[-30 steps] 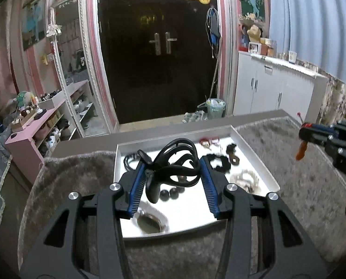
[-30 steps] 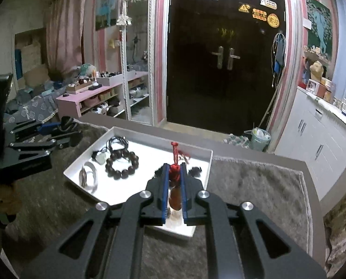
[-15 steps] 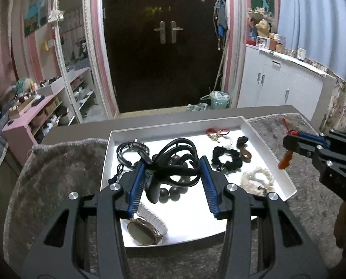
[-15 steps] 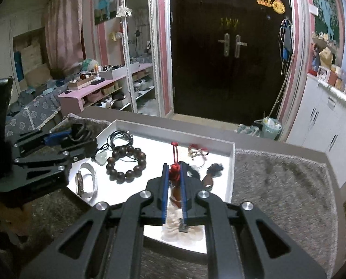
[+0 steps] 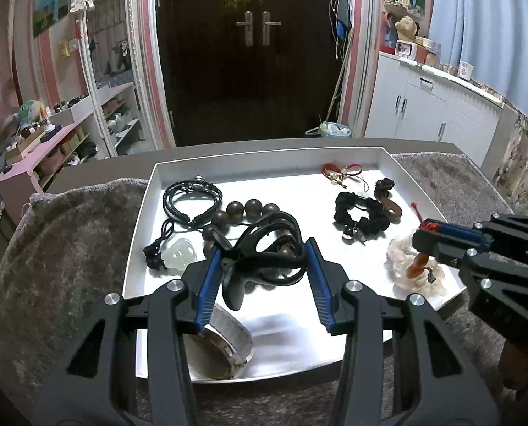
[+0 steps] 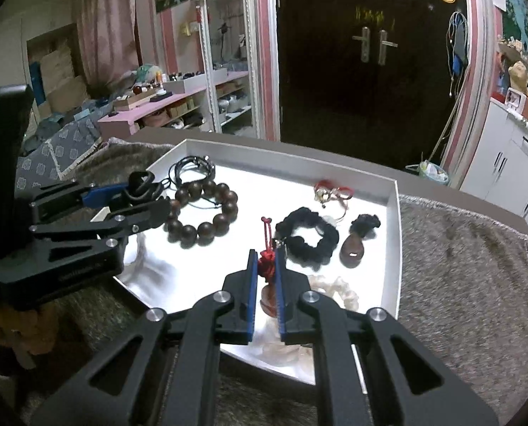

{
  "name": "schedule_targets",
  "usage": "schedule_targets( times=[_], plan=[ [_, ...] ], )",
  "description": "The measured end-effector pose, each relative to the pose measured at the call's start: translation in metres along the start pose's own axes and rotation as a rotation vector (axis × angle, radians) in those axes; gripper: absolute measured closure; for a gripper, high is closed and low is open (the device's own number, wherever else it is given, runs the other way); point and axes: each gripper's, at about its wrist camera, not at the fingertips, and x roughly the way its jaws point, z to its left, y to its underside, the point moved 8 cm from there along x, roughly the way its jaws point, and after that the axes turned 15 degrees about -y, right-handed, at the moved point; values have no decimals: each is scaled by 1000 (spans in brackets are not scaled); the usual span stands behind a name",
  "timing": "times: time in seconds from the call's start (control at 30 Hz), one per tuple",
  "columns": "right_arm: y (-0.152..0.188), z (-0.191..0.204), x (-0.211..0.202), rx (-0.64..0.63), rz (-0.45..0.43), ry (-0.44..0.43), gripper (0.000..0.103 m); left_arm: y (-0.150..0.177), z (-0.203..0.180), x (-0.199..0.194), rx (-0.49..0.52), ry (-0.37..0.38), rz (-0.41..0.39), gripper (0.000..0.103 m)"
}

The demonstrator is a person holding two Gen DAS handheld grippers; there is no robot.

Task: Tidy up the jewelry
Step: 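Carry the orange pendant and black cord over the white tray, then lower pendant and black cord into the tray and open both grippers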

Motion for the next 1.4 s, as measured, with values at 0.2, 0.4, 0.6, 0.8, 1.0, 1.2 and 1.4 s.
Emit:
schedule_targets(
  times=[0.2,0.4,0.6,0.8,1.0,1.2,1.4],
  plan=[
    [5,-1,9,2,19,-13,95,8,-15,6,36,8,8,58],
    [12,-5,21,17,44,-30,95,14,-21,9,45,17,17,58],
    [15,-5,23,15,52,-26,95,18,-21,12,51,11,24,58],
    [18,-7,27,10,65,-21,95,20,-21,16,51,1,30,58],
    [22,-7,30,7,76,-21,95,21,-21,21,48,-6,37,58],
    [24,-8,33,11,79,-24,95,24,-21,24,41,3,46,58],
    [26,-9,36,20,80,-33,95,25,-24,30,38,8,56,58]
  ],
)
